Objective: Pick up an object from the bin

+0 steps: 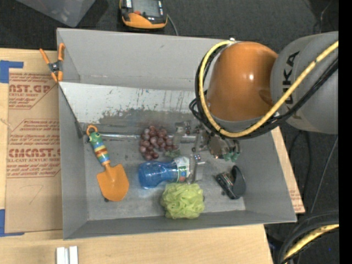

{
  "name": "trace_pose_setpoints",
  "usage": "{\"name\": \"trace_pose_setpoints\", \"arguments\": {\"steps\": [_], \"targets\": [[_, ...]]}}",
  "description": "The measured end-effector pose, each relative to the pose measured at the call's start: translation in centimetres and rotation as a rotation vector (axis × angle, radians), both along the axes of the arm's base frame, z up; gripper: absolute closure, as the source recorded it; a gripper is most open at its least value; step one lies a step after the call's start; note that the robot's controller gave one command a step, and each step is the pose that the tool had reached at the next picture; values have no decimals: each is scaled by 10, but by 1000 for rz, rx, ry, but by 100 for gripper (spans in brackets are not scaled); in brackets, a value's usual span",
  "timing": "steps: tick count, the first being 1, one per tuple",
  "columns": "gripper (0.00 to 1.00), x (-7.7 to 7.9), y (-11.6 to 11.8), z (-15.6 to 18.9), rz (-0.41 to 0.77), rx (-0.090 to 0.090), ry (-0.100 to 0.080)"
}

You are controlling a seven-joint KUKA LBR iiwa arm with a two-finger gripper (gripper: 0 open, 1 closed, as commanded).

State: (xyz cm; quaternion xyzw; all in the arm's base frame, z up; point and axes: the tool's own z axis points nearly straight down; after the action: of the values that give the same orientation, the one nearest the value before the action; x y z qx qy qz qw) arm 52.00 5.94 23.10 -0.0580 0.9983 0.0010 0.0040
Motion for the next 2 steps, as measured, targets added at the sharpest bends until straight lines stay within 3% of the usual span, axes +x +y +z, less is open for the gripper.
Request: {"name": "trace_pose_setpoints", "arguments": {"steps": [1,2], "targets": [[0,-4,15,15,-198,1,0],[0,1,32,-90,18,0,1]]}}
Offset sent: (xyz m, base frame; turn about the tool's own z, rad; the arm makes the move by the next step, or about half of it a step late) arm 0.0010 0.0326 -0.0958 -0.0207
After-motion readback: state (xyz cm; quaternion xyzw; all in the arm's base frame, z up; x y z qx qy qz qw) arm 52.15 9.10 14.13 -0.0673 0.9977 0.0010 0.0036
